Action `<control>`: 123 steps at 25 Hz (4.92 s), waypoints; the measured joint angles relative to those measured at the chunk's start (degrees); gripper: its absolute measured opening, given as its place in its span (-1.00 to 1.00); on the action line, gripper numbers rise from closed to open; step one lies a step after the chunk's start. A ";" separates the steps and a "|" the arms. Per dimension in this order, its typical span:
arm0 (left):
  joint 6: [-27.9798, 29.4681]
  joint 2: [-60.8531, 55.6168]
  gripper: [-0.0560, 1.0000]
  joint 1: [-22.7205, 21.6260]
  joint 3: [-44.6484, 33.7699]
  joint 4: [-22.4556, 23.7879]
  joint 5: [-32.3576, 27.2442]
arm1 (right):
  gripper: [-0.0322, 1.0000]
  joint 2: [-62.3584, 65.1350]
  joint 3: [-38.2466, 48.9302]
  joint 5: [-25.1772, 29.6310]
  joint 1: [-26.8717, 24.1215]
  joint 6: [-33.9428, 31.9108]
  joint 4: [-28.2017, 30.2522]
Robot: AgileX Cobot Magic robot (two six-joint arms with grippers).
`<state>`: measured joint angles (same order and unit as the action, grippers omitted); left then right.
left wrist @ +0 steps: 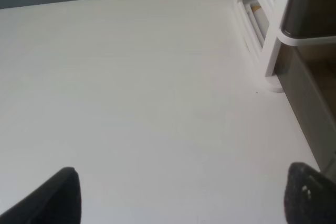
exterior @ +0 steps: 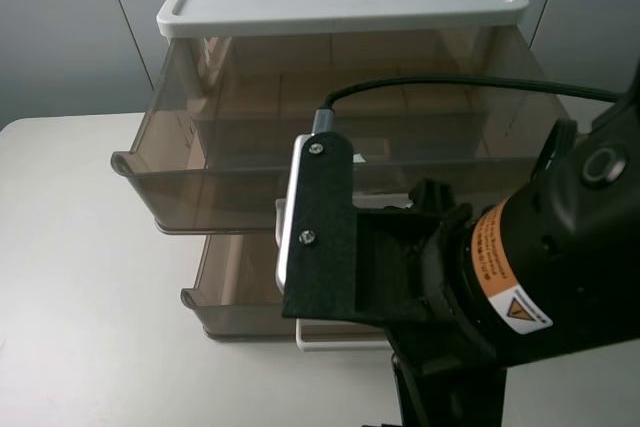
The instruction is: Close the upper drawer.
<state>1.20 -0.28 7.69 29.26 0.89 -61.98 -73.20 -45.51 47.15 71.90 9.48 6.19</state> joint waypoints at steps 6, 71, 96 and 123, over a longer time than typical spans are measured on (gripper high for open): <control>0.00 0.00 0.51 0.00 0.00 0.00 0.00 | 0.41 0.00 0.00 0.23 0.09 -3.85 4.16; 0.11 0.00 0.51 0.00 0.00 0.00 0.00 | 0.41 -3.44 -0.48 -16.93 -8.28 -4.19 27.16; 0.11 0.00 0.51 0.00 0.00 0.00 0.00 | 0.41 -6.22 -1.28 -21.66 -15.73 -4.11 28.68; 0.11 0.00 0.51 0.00 0.00 0.00 0.00 | 0.41 -8.19 -2.66 -25.32 -16.58 -4.33 25.64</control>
<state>1.31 -0.28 7.69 29.26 0.89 -61.98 -81.39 -48.17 21.83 55.32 5.14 31.83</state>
